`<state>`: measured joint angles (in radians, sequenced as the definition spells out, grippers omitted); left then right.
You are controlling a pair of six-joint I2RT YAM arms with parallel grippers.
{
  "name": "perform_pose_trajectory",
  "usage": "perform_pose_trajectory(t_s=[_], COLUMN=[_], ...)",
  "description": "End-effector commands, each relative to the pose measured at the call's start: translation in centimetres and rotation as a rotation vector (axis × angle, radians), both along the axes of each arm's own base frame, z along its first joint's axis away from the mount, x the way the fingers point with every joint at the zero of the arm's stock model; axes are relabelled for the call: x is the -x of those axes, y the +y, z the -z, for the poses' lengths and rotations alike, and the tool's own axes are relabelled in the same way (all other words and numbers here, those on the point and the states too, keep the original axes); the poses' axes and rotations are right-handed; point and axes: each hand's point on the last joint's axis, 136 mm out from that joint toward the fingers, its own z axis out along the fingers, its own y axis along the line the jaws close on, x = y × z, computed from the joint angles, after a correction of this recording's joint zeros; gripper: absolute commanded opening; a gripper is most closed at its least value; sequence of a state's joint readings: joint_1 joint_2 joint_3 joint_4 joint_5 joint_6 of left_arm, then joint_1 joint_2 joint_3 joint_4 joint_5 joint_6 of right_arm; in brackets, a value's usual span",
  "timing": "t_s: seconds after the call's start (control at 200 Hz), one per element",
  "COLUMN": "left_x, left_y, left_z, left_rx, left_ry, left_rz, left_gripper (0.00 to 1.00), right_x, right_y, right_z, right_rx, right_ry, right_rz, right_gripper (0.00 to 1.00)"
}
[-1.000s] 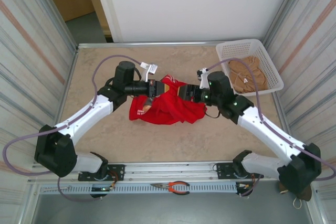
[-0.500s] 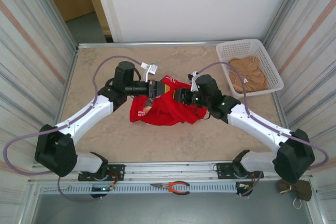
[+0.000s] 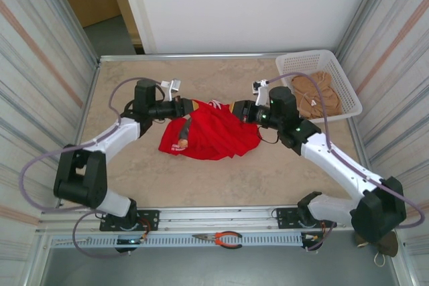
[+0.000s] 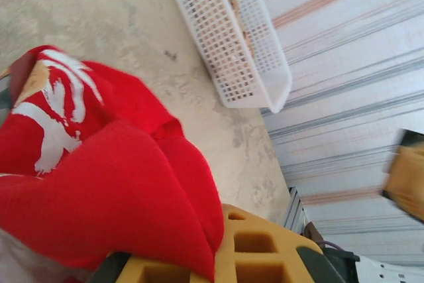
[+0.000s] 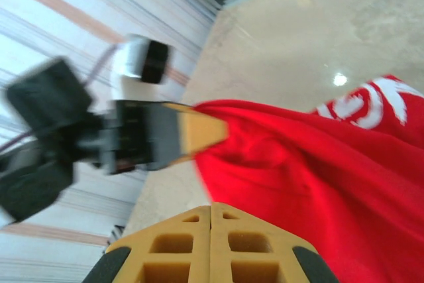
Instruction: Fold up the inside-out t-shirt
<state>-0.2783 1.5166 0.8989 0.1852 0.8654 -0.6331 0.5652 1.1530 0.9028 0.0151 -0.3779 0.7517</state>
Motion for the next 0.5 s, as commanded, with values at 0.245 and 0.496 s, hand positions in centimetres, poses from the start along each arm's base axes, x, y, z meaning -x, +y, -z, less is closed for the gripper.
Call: perform_pose_trajectory(t_s=[0.245,0.496], left_x=[1.5,4.0], left_y=[-1.6,-2.3], left_z=[-4.8,-7.5], left_rx=[0.08,0.1], left_ry=[-0.118,-0.163], left_rz=[0.101,0.142], left_gripper=[0.0,0.0], right_x=[-1.3,-3.0], right_y=[3.3,4.9], right_z=[5.9,11.4], right_rx=[0.079,0.223], right_ry=[0.096,0.139], right_rz=[-0.044,-0.042], right_gripper=[0.63,0.67])
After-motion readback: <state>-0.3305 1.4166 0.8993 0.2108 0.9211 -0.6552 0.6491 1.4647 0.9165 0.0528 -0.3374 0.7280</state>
